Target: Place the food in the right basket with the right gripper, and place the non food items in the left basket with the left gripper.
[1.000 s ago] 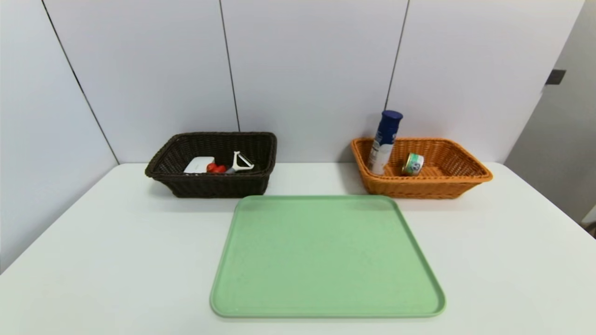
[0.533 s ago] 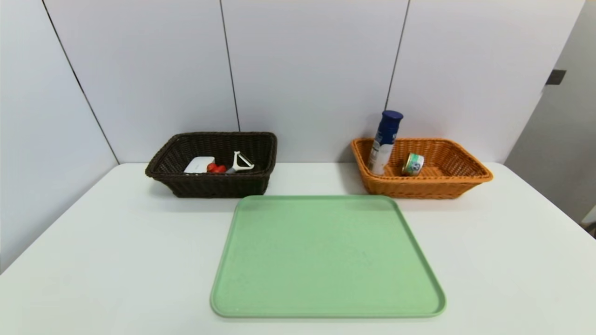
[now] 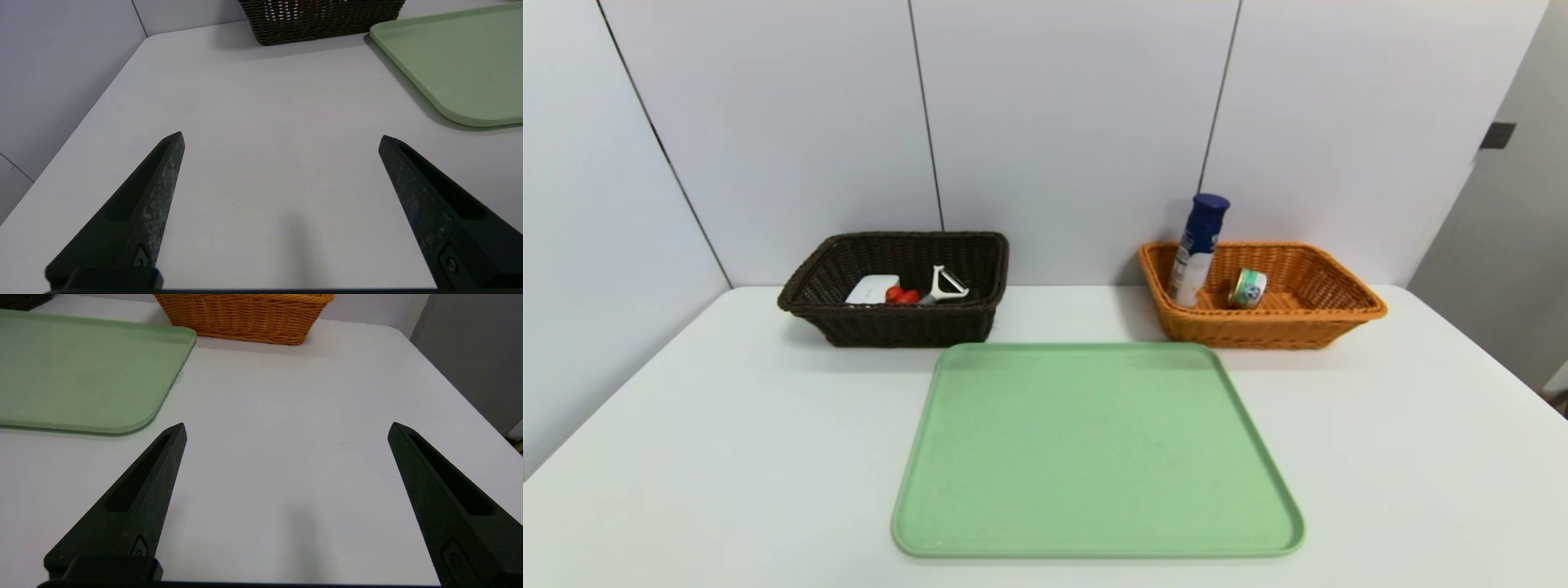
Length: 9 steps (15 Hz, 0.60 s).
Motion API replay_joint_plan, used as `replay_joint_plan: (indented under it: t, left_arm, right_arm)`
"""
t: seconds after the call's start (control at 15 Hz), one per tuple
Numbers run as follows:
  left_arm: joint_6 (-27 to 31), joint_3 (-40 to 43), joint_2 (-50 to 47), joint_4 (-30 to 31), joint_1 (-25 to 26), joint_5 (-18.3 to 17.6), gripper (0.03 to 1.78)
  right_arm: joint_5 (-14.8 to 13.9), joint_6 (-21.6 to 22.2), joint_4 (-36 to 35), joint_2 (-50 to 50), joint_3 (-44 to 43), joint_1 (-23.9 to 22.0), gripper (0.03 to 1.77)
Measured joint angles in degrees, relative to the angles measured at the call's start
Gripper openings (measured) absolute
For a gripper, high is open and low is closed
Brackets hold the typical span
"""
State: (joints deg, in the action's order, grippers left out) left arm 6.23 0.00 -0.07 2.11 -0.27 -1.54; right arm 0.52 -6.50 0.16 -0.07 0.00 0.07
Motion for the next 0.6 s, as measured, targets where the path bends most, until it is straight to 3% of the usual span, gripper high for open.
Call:
replay_joint_plan:
  t: [0.13, 0.33, 0.6]
  left_arm:
    - [0.1, 0.0, 0.0, 0.0, 0.0, 0.2, 1.69]
    - [0.7, 0.0, 0.0, 0.0, 0.0, 0.3, 1.69]
    - [0.7, 0.0, 0.0, 0.0, 0.0, 0.2, 1.69]
  right_arm:
    - [1.8, -3.8, 0.0, 0.0, 0.0, 0.0, 1.7]
    - [2.0, -4.3, -0.1, 0.0, 0.0, 0.0, 1.7]
    - [1.1, 0.5, -0.1, 0.0, 0.0, 0.0, 1.7]
